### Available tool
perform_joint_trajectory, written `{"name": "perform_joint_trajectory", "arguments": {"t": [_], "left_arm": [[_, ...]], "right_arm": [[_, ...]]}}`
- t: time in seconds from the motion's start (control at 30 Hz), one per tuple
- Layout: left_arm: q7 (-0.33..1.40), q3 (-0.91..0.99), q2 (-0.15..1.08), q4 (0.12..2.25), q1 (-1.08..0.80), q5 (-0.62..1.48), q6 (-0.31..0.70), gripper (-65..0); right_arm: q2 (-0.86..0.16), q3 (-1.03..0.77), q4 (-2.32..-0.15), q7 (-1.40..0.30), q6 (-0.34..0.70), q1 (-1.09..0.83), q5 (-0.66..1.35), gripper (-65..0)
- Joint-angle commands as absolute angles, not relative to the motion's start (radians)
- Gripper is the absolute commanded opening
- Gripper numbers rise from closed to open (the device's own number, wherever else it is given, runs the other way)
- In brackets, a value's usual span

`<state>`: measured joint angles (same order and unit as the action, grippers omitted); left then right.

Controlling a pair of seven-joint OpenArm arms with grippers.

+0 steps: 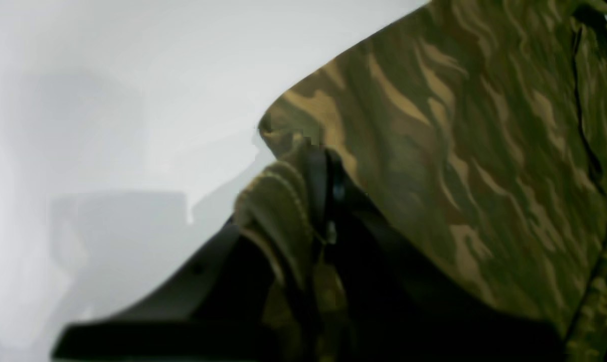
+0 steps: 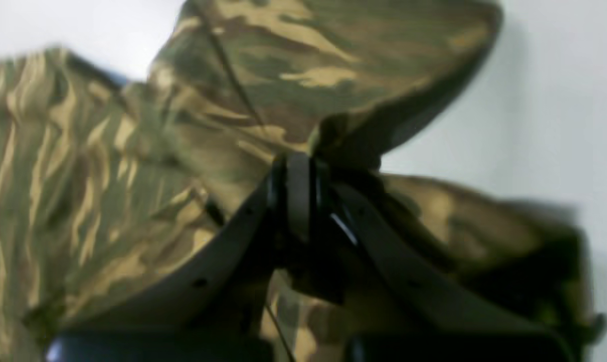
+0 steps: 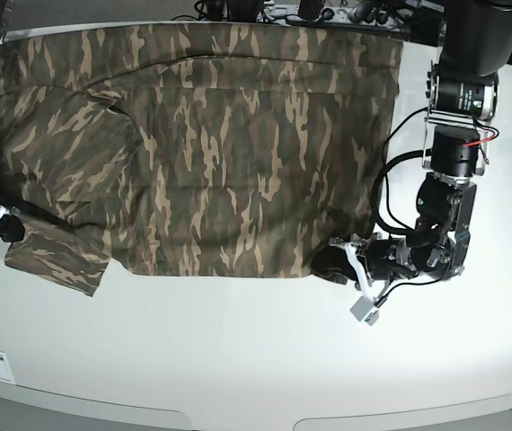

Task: Fold the T-shirt properly
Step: 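Grasp the hem corners with both grippers and lift them toward the collar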

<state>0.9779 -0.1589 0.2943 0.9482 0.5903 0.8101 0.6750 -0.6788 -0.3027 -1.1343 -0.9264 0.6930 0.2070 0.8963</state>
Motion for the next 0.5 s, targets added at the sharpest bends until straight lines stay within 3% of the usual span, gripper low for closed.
{"name": "perform_joint_trajectory", "arguments": {"t": [0.0,0.17,0.47], "left_arm": [[0.982,-0.162,0.302,0.984,0.626,0.863,0.698,-65.0],[1.101,-0.202,0.311,1.082,0.615,0.971,0.698,-65.0],[1.102,-0.249,0.386,1.185,0.555,0.978,0.698,-65.0]], "right_arm": [[-0.722,-0.313,-1.195,-0.902,0.698,0.210,0.920,-65.0],[-0.758,-0.314,-1.337,-0.904,0.698,0.136,0.914,-65.0],[-0.785,-0.315,-1.343,-0.931,0.698,0.125,0.883,-65.0]]}}
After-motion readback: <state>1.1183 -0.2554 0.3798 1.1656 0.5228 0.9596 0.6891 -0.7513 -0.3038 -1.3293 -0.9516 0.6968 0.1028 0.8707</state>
